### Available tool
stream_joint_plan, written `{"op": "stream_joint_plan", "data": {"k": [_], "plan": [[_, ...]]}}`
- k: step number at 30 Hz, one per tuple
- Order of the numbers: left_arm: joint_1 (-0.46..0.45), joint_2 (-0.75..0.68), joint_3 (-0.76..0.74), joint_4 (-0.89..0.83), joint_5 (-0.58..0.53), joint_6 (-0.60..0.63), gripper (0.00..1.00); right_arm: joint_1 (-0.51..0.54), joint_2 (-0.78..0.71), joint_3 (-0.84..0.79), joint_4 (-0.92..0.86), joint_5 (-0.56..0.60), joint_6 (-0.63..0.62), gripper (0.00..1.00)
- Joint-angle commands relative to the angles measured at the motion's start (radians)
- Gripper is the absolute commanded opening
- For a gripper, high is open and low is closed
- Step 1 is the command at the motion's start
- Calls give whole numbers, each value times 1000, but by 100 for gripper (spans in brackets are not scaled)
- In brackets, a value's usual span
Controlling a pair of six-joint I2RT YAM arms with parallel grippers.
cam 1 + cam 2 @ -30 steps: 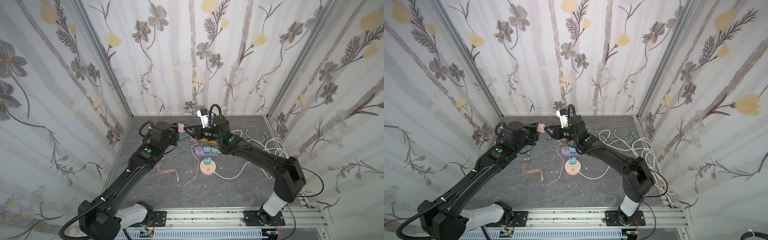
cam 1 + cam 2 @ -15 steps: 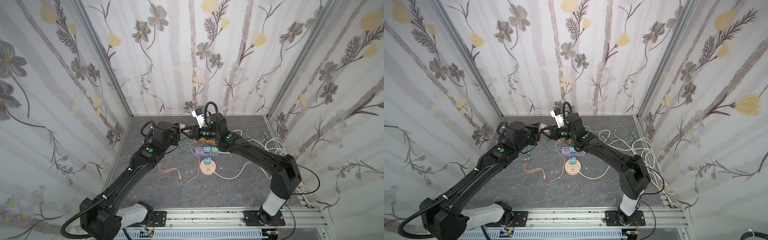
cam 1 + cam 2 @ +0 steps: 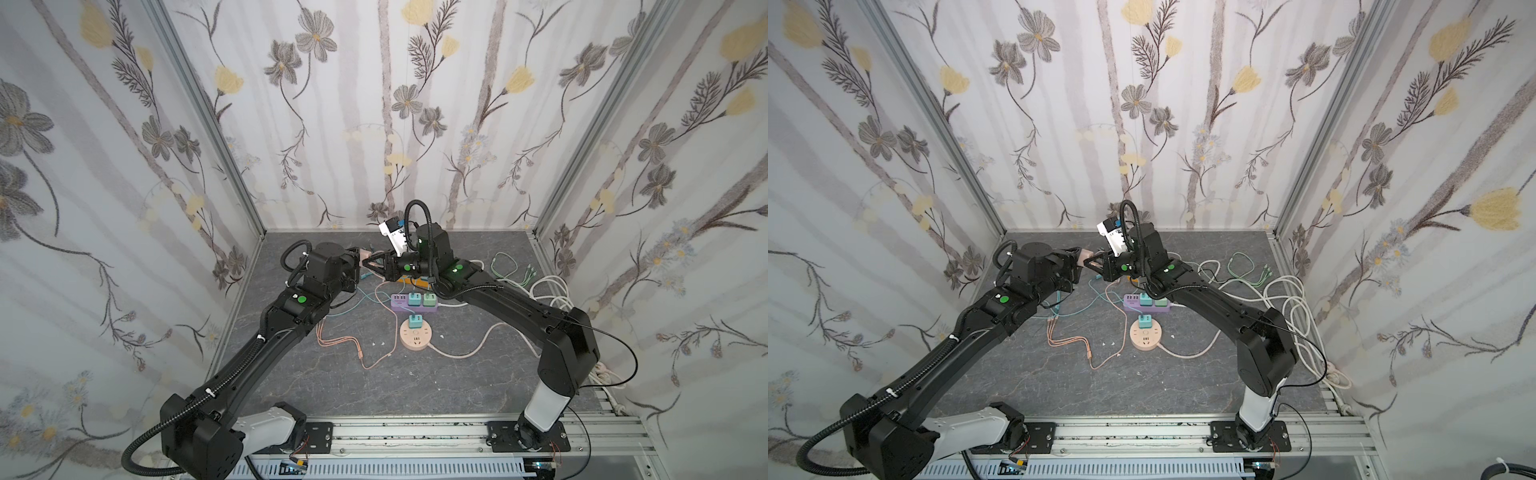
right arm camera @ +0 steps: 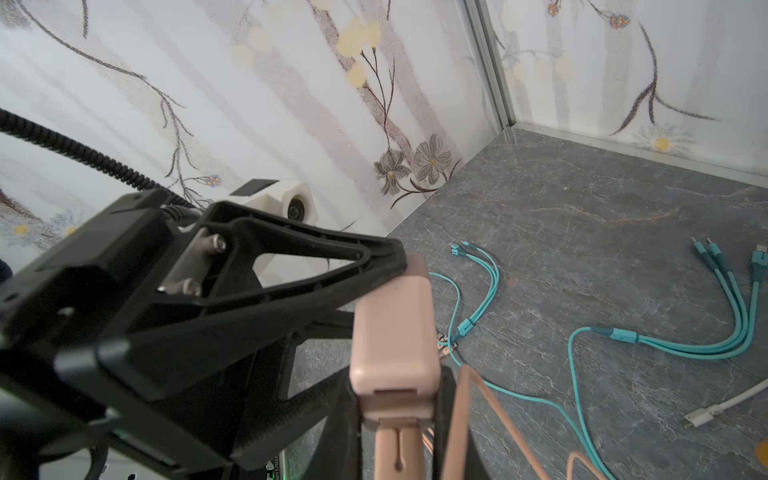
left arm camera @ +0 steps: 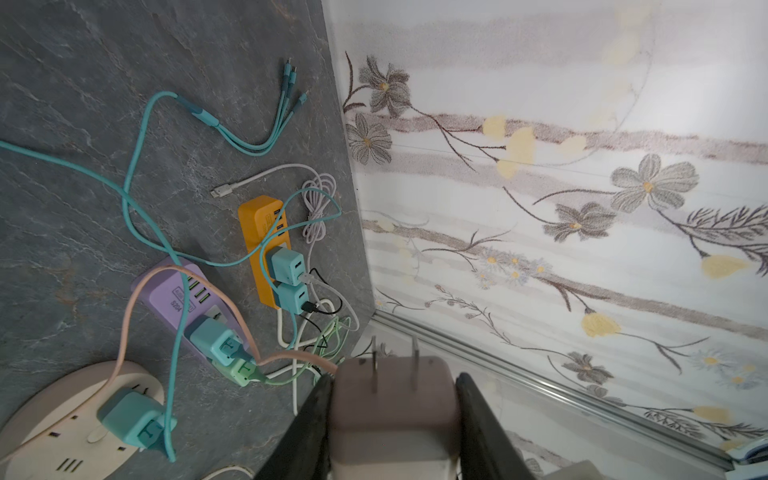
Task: Insert the plug
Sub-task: 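Open and withdraw the left gripper while the right holds the pink charger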
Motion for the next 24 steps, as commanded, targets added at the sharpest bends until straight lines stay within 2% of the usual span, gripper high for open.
{"op": "stream_joint_plan", "data": {"k": [1, 2, 4, 7, 12, 15, 17, 19, 24], "plan": [[-1, -29, -4, -44, -144, 426, 91, -9, -39, -29, -28, 70, 32, 0], [-1, -48, -38, -50, -167, 516, 99, -13, -49, -48, -25, 73, 43, 0], [-1, -87, -132, -42, -174, 650, 100, -15, -74, -89, -9, 93, 58, 0], [-1, -118, -238, -96, -109, 756, 100, -13, -110, -140, -5, 127, 59, 0], [-43, -94, -298, -302, -86, 758, 100, -13, -163, -196, -29, 202, 51, 0], [-116, -70, -317, -335, -53, 872, 100, -14, -183, -215, -34, 220, 39, 0], [-180, -75, -348, -288, 9, 1001, 100, -13, -190, -214, -48, 231, 35, 0], [-228, -93, -389, -226, 65, 1079, 100, -13, -197, -212, -58, 242, 35, 0], [-310, -120, -487, -64, 209, 1175, 100, -15, -207, -211, -64, 267, 49, 0]]}}
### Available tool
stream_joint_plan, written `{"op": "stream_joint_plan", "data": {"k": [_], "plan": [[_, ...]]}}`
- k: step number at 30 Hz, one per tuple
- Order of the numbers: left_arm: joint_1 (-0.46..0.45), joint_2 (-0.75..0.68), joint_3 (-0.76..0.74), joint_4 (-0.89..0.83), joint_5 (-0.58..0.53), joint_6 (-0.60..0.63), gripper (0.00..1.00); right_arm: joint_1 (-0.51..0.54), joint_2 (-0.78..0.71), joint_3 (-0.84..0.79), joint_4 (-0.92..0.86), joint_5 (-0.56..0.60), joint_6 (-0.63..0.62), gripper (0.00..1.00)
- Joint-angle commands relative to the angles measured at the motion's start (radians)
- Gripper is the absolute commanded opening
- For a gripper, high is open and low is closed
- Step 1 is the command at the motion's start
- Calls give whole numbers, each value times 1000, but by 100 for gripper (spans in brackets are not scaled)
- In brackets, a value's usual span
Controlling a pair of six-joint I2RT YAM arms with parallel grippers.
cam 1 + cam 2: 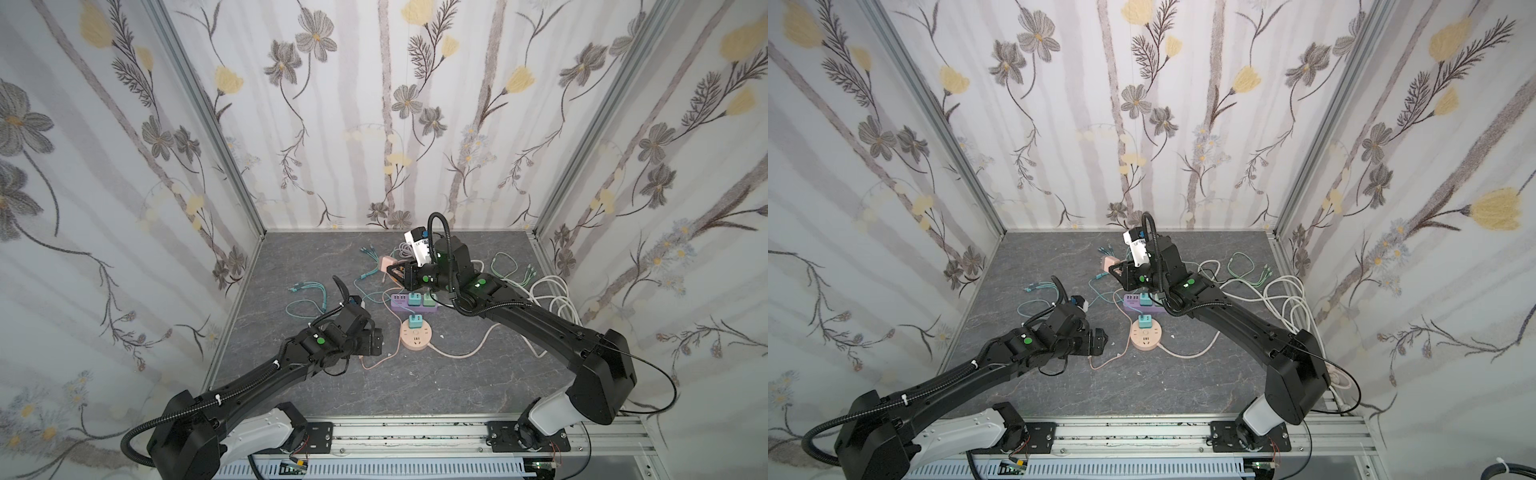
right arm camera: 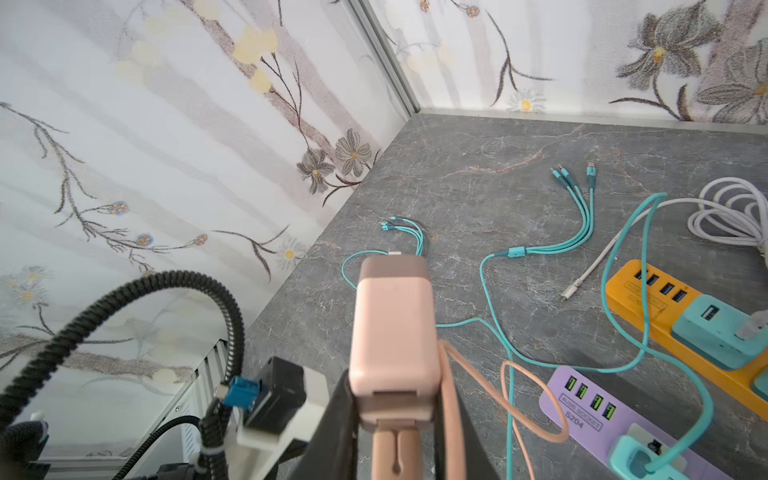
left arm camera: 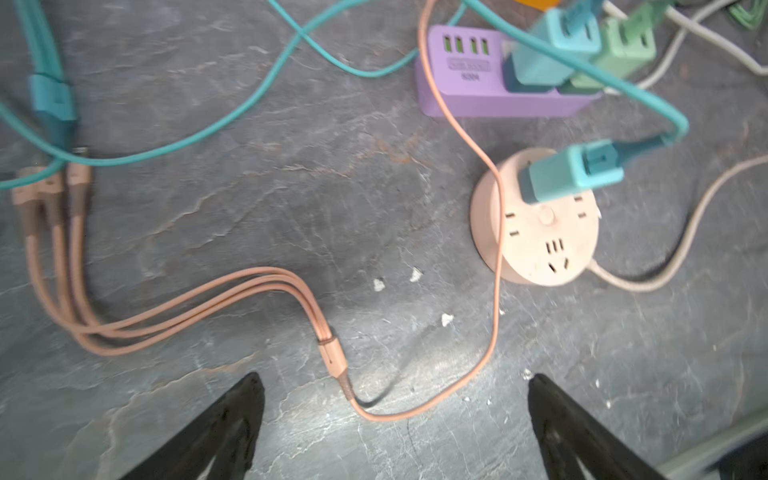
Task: Insert the plug
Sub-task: 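Open and withdraw the left gripper while the right holds the pink charger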
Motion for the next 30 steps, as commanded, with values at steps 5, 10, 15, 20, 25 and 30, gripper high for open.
{"op": "stream_joint_plan", "data": {"k": [5, 10, 15, 20, 25, 30], "plan": [[-137, 38, -68, 159, 38, 228, 100, 0, -10, 3, 2, 46, 7, 0], [-174, 91, -83, 179, -12, 262, 100, -1, -12, 4, -13, 50, 7, 0], [-179, 155, -81, 186, -50, 285, 95, 0, -13, 6, -12, 50, 10, 0], [-179, 219, -92, 216, -32, 264, 90, -1, -15, 6, -17, 49, 10, 0], [-178, 282, -93, 226, -57, 246, 86, -1, -17, 11, -29, 46, 7, 0], [-178, 333, -103, 266, -62, 222, 79, -1, -21, 23, -54, 51, -5, 0]]}}
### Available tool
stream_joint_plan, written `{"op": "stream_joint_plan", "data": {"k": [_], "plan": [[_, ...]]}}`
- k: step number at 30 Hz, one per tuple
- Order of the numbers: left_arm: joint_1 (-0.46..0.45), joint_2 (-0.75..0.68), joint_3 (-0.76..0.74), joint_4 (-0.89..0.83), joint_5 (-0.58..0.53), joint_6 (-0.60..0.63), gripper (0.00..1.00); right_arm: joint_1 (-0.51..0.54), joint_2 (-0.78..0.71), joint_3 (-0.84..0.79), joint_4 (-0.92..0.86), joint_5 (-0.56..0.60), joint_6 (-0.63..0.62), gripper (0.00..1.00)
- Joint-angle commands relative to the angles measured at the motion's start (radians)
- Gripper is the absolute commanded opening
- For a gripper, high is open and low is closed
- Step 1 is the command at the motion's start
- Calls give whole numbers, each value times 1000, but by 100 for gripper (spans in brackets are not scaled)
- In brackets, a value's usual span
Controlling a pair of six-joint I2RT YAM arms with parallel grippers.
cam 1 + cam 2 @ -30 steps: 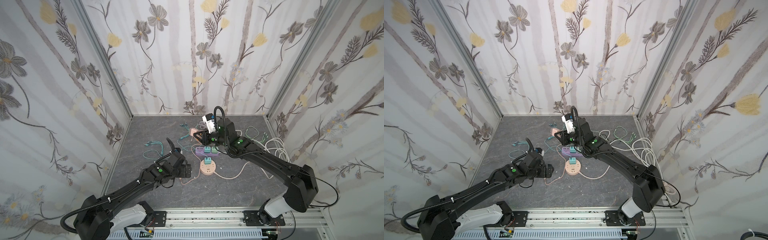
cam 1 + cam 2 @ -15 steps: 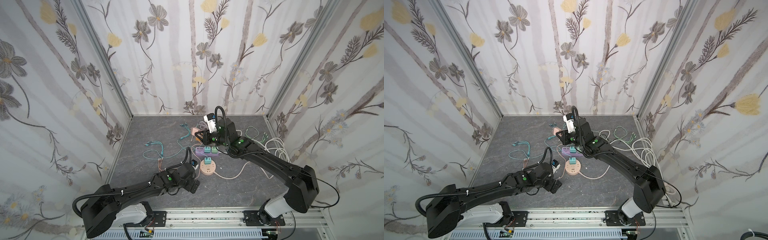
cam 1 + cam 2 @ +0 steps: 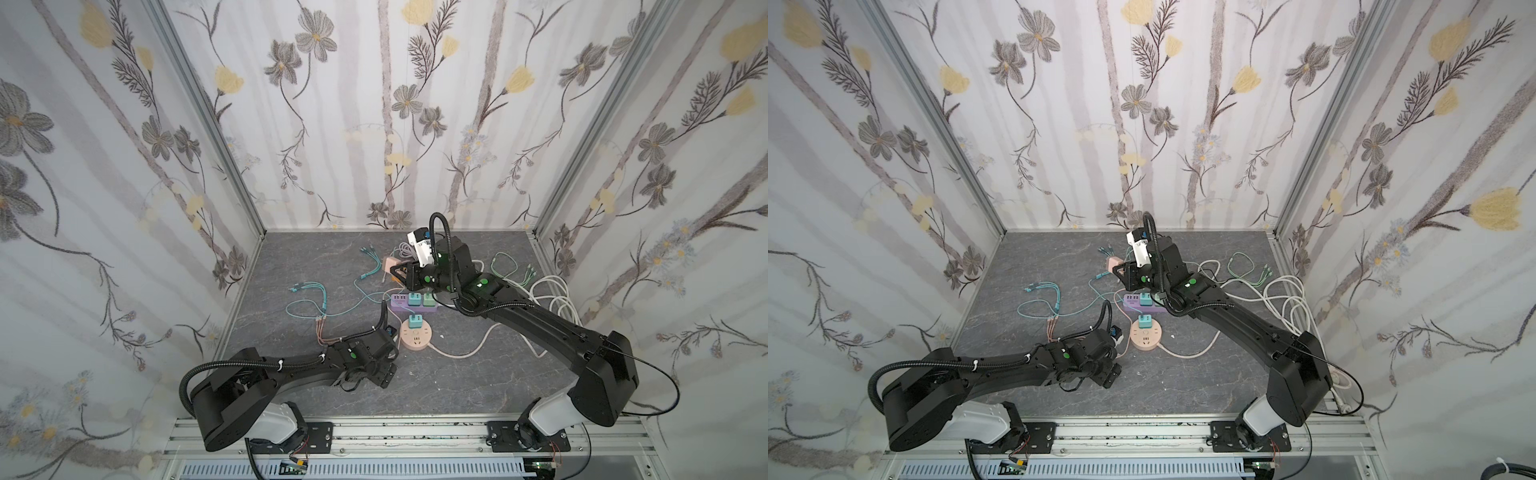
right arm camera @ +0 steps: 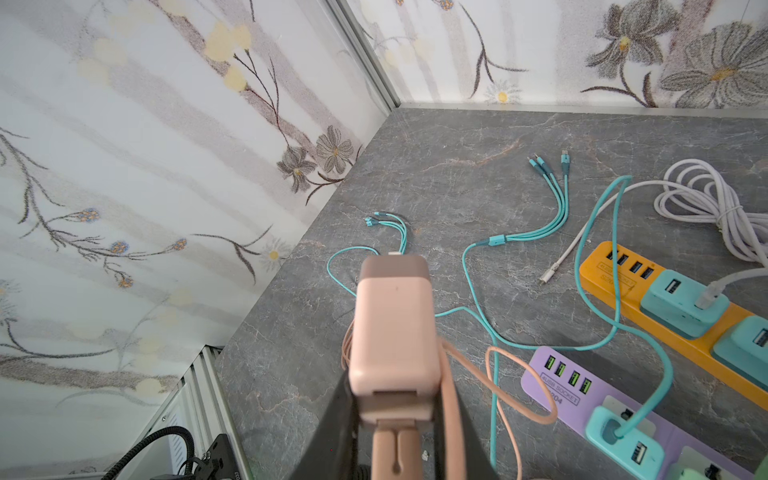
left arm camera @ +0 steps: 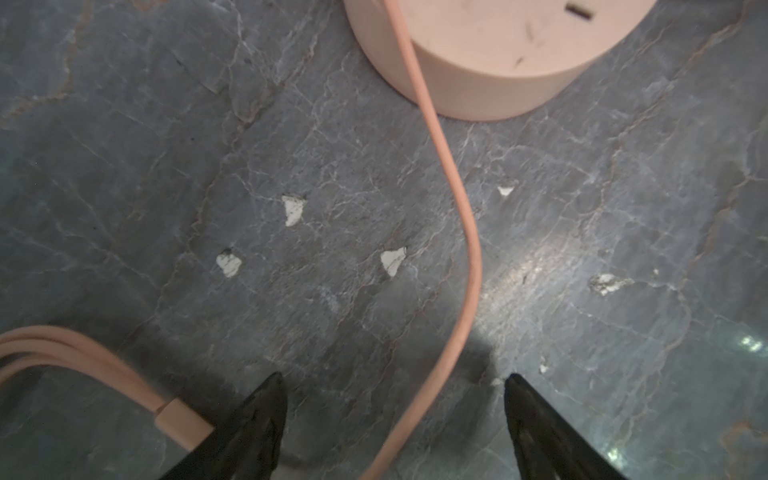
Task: Insert the plug
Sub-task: 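Open and withdraw the left gripper while the right holds the pink charger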
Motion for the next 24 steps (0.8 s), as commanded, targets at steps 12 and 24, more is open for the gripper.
{"op": "stream_joint_plan", "data": {"k": [12, 24], "plan": [[3, 33, -17, 50, -64, -63, 51, -1, -18, 13, -6, 17, -18, 0], [31, -73, -56, 52, -100, -102, 1, -1, -11, 21, 0, 15, -15, 0]]}}
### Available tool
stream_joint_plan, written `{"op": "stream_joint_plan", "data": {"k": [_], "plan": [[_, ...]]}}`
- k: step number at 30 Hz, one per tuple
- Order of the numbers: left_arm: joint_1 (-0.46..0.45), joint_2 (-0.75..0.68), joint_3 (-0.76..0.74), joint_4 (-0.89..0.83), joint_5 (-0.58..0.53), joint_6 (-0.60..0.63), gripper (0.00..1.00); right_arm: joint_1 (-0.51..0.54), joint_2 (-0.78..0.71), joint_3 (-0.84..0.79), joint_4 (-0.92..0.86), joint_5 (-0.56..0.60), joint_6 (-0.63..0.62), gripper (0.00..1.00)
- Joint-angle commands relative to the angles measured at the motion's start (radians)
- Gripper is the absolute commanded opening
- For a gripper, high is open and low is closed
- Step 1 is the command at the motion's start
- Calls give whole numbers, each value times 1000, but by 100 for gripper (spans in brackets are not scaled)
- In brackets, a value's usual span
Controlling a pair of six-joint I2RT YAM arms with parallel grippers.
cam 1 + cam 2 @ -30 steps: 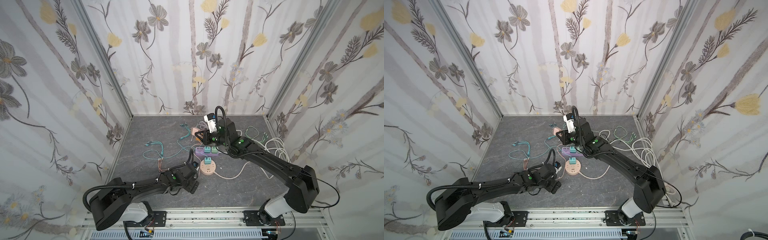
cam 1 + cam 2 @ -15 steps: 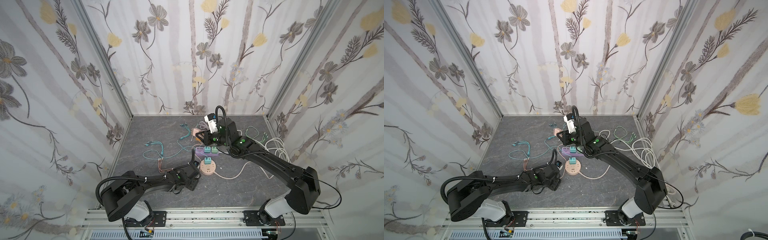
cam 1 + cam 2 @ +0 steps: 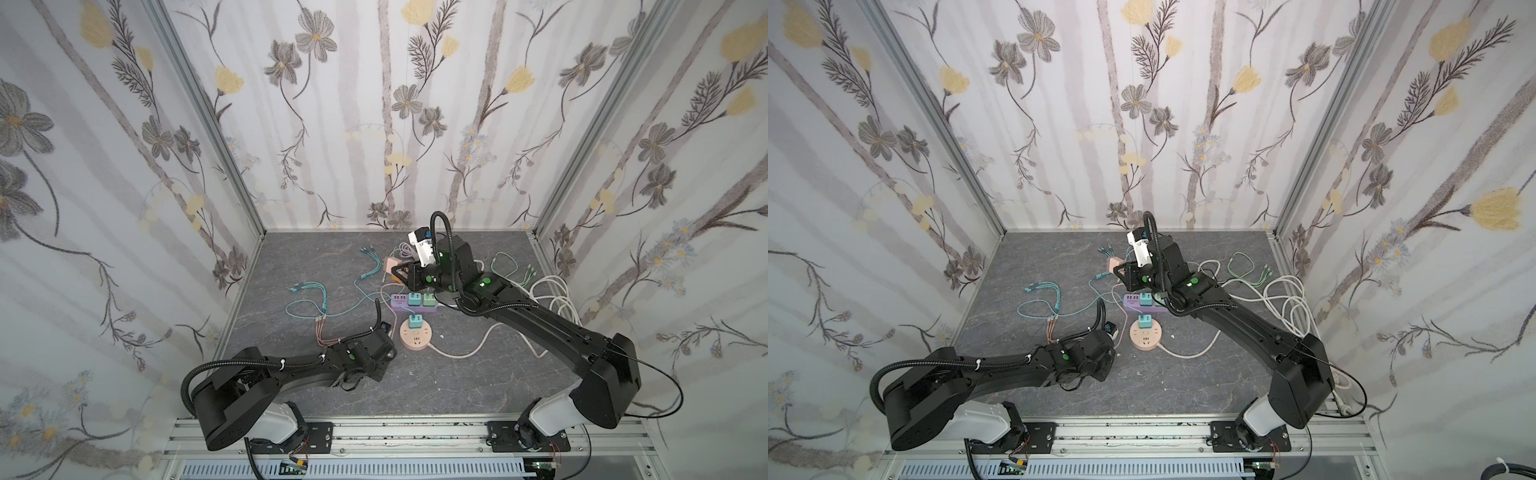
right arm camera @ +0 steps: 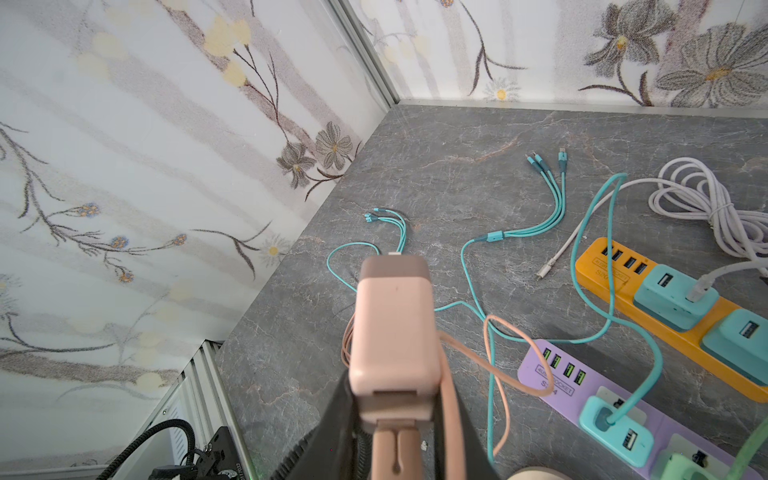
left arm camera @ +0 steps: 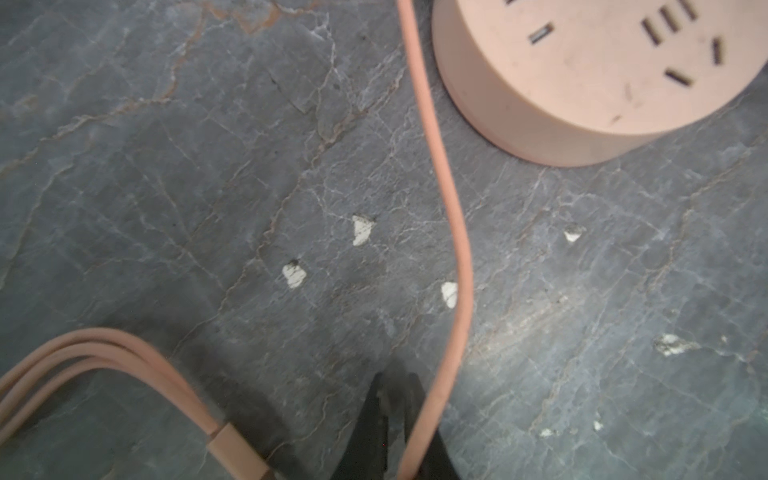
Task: Insert the plug
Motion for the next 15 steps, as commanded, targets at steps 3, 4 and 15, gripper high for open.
{"op": "stream_joint_plan", "data": {"k": [3, 4, 15], "plan": [[25, -100, -40, 16, -35, -34, 0, -1, 1, 9, 26, 21, -5, 0], [33, -137, -47, 15, -39, -37, 0, -1, 0, 7, 23, 22, -5, 0], [170, -426, -28, -96, -52, -91, 0, -41, -12, 3, 22, -47, 43, 0]]}}
